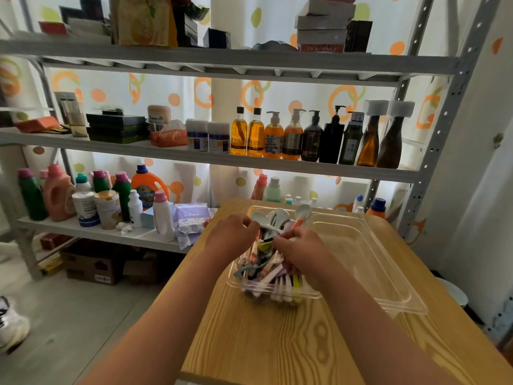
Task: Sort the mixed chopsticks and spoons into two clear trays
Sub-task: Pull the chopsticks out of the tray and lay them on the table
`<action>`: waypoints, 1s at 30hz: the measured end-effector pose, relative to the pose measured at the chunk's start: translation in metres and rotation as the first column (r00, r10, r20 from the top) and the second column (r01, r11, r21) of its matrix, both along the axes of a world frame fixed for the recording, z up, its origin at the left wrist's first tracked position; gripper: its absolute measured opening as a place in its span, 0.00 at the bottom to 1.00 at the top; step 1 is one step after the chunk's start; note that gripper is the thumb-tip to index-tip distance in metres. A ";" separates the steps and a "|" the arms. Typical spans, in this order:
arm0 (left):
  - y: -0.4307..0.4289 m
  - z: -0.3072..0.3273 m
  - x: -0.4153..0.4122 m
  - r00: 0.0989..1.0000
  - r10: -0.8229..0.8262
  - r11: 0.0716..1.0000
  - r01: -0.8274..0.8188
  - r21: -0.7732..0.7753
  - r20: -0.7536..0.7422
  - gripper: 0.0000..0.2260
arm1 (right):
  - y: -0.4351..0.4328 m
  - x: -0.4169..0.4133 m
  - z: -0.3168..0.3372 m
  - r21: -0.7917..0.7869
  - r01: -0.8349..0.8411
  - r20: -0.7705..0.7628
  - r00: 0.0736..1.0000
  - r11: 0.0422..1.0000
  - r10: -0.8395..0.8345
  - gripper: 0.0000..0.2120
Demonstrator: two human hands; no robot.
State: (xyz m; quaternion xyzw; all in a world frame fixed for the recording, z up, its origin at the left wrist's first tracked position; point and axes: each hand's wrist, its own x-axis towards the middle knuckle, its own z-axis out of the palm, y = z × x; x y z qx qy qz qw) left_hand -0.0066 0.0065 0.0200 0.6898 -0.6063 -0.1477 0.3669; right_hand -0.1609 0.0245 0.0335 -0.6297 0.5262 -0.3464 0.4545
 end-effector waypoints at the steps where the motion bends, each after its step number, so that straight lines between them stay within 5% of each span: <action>1: 0.002 0.001 -0.001 1.000 -0.022 1.000 0.022 0.019 -0.021 0.13 | 0.004 0.000 0.003 -0.014 -0.012 -0.015 1.000 1.000 0.012 0.09; 7: 0.011 0.008 -0.002 0.992 -0.088 0.989 0.097 0.113 -0.088 0.19 | 0.023 -0.004 0.015 -0.023 -0.065 0.033 0.997 0.998 0.066 0.06; 10: 0.016 0.010 -0.001 0.951 -0.152 0.960 0.207 0.188 -0.270 0.19 | 0.025 -0.002 0.016 -0.094 -0.068 0.051 0.996 0.993 0.073 0.07; 21: 0.018 0.008 0.012 0.814 -0.250 0.927 0.357 0.112 -0.524 0.10 | 0.010 0.019 -0.005 -0.227 -0.120 0.000 0.992 0.966 0.123 0.09; 30: -0.004 0.003 0.038 0.893 -0.016 0.998 -0.016 -0.068 -0.450 0.10 | -0.004 0.014 -0.005 -0.282 -0.051 -0.072 0.997 0.958 0.031 0.05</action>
